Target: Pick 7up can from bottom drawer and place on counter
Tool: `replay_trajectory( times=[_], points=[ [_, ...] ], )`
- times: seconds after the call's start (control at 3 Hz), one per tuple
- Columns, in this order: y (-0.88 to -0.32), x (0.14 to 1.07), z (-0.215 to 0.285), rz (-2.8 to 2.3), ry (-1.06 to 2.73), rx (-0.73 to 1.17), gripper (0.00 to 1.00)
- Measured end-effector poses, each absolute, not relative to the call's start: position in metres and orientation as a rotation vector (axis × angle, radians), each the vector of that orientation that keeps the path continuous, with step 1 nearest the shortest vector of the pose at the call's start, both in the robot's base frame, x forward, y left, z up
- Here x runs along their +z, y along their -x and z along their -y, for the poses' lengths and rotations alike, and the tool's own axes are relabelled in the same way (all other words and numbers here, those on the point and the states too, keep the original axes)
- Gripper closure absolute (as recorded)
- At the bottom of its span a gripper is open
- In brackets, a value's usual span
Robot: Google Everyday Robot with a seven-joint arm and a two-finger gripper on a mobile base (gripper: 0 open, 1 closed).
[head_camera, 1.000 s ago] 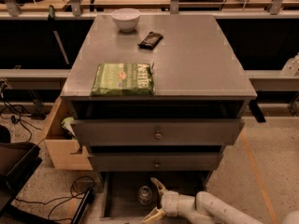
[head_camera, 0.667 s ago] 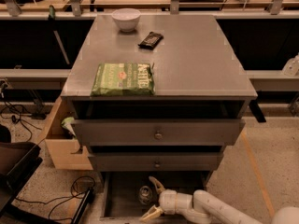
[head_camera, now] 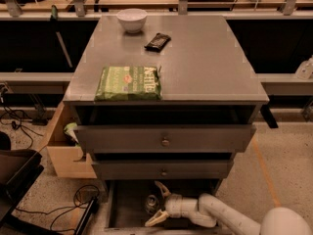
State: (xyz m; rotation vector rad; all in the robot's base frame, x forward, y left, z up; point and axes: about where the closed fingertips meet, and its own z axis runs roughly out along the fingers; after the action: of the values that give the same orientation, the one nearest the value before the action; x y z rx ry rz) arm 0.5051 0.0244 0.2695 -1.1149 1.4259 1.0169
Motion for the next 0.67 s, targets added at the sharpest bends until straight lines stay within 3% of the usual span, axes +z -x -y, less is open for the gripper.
replay_trajectory(
  times=[0.67],
  points=[
    [-0.521,0.235,-0.024,-1.48,1.174,0.995,0.0]
  ],
)
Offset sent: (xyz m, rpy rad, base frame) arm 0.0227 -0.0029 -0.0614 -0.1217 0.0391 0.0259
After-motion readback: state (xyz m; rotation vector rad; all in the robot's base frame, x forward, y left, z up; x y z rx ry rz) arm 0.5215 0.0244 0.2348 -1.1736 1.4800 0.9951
